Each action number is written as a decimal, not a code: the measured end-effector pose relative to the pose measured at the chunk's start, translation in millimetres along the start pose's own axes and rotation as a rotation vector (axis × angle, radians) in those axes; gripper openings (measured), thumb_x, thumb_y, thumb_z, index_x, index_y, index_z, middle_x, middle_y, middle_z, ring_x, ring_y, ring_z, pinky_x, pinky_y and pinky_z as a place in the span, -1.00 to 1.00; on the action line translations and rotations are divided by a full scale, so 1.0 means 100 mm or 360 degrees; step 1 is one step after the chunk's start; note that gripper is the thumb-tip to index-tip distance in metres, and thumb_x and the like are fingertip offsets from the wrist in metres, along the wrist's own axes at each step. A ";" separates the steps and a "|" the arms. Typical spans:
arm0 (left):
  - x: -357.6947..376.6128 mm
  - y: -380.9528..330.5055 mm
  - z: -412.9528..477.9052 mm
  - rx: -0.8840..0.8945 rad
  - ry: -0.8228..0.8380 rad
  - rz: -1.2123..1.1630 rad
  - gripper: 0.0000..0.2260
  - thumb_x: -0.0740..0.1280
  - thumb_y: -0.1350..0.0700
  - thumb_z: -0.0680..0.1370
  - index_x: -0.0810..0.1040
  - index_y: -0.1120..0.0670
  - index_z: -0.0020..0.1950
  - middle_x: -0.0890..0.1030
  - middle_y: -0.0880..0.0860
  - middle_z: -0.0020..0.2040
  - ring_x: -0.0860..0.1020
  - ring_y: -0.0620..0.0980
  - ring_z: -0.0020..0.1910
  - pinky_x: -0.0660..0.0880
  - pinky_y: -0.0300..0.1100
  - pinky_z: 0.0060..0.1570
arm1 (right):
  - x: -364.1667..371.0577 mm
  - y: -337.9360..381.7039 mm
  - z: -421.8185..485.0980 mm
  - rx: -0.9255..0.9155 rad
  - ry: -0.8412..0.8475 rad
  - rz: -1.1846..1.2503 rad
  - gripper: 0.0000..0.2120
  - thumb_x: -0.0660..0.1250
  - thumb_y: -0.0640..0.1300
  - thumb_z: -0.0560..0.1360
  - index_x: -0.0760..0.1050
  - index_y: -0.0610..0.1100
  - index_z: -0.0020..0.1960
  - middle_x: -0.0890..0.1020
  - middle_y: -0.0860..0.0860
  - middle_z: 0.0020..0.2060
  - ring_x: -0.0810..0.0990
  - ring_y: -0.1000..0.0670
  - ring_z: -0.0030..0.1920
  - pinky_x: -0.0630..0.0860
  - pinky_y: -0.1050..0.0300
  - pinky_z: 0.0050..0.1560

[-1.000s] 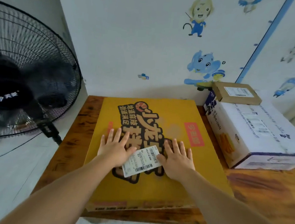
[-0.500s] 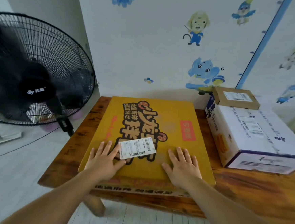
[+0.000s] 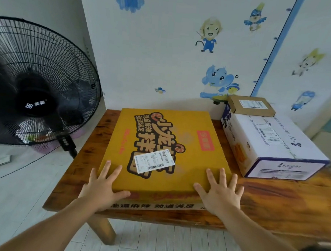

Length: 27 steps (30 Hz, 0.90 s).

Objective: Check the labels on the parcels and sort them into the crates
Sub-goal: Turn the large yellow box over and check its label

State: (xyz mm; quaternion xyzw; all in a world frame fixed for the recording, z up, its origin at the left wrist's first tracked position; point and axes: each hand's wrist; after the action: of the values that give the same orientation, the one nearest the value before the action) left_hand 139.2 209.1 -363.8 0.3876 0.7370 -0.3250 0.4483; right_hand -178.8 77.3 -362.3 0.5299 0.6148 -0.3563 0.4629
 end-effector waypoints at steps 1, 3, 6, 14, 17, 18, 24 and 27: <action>0.01 0.02 0.00 0.0005 0.0004 -0.0046 -0.11 0.16 -0.50 0.42 -0.28 -0.26 0.55 -0.36 -0.09 0.57 -0.10 0.29 0.56 0.20 0.20 0.45 | 0.01 -0.01 -0.01 0.0025 0.0008 0.0037 -0.20 -0.25 0.54 0.43 -0.28 0.23 0.57 -0.27 -0.02 0.59 -0.28 -0.32 0.54 -0.09 -0.37 0.48; 0.02 0.05 -0.01 0.0029 -0.0029 -0.0139 -0.09 0.23 -0.46 0.42 -0.23 -0.23 0.57 -0.32 -0.08 0.58 0.09 0.28 0.53 0.26 0.13 0.45 | 0.01 -0.01 -0.02 0.0047 0.0012 0.0112 -0.20 -0.19 0.54 0.44 -0.25 0.23 0.57 -0.25 -0.01 0.59 -0.23 -0.33 0.55 0.03 -0.34 0.49; 0.01 0.05 -0.03 0.0029 -0.0078 -0.0249 -0.09 0.29 -0.40 0.44 -0.16 -0.19 0.60 -0.26 -0.08 0.60 0.16 0.24 0.50 0.27 0.07 0.43 | -0.01 -0.01 -0.02 0.0054 -0.0002 0.0191 -0.20 -0.12 0.54 0.44 -0.17 0.22 0.58 -0.20 0.01 0.59 -0.17 -0.31 0.55 0.11 -0.31 0.46; -0.21 0.06 -0.05 0.0045 -0.0229 -0.0322 -0.11 0.30 -0.43 0.40 0.02 -0.15 0.61 -0.10 -0.11 0.61 0.13 0.17 0.54 0.20 0.07 0.46 | -0.23 0.00 -0.03 0.0054 -0.0197 0.0241 -0.21 -0.08 0.53 0.44 0.01 0.20 0.57 -0.04 0.05 0.59 -0.04 -0.23 0.55 0.14 -0.29 0.45; -0.44 0.06 0.01 0.0043 -0.0383 -0.0346 -0.14 0.29 -0.44 0.39 0.13 -0.11 0.59 0.02 -0.09 0.61 0.15 0.14 0.53 0.19 0.09 0.47 | -0.46 0.07 0.00 0.0042 -0.0324 0.0259 -0.25 -0.10 0.53 0.45 0.12 0.20 0.54 0.03 0.04 0.59 0.00 -0.20 0.54 0.09 -0.31 0.45; -0.52 0.06 0.02 0.0049 -0.0451 -0.0352 -0.15 0.29 -0.43 0.40 0.17 -0.10 0.59 0.07 -0.07 0.61 0.16 0.14 0.53 0.17 0.10 0.48 | -0.53 0.10 0.01 0.0032 -0.0368 0.0261 -0.26 -0.11 0.53 0.45 0.15 0.20 0.52 0.05 0.04 0.59 0.02 -0.20 0.54 0.09 -0.31 0.45; -0.98 0.03 0.04 0.0082 -0.0704 -0.0452 -0.18 0.26 -0.45 0.35 0.36 -0.03 0.50 0.29 -0.03 0.54 0.29 0.07 0.48 0.27 0.05 0.45 | -1.02 0.16 0.07 0.0005 -0.0527 0.0271 -0.23 -0.11 0.55 0.43 0.27 0.16 0.48 0.16 0.02 0.55 0.14 -0.20 0.50 0.16 -0.30 0.44; -1.19 -0.01 0.03 0.0082 -0.0799 -0.0444 -0.25 0.27 -0.42 0.40 0.40 -0.02 0.47 0.34 -0.02 0.49 0.36 0.11 0.41 0.35 0.07 0.38 | -1.23 0.16 0.09 -0.0024 -0.0621 0.0270 -0.22 -0.07 0.54 0.44 0.34 0.09 0.45 0.25 0.01 0.52 0.22 -0.18 0.47 0.19 -0.28 0.41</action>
State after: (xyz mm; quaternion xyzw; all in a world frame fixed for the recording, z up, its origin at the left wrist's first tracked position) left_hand 174.7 172.3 -256.5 0.2012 0.6408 -0.4877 0.5577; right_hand -159.9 32.2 -247.8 0.4973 0.4693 -0.4072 0.6054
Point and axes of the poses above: each hand's wrist, its own z-axis towards the middle knuckle, its own x-axis out of the palm, y = z × x
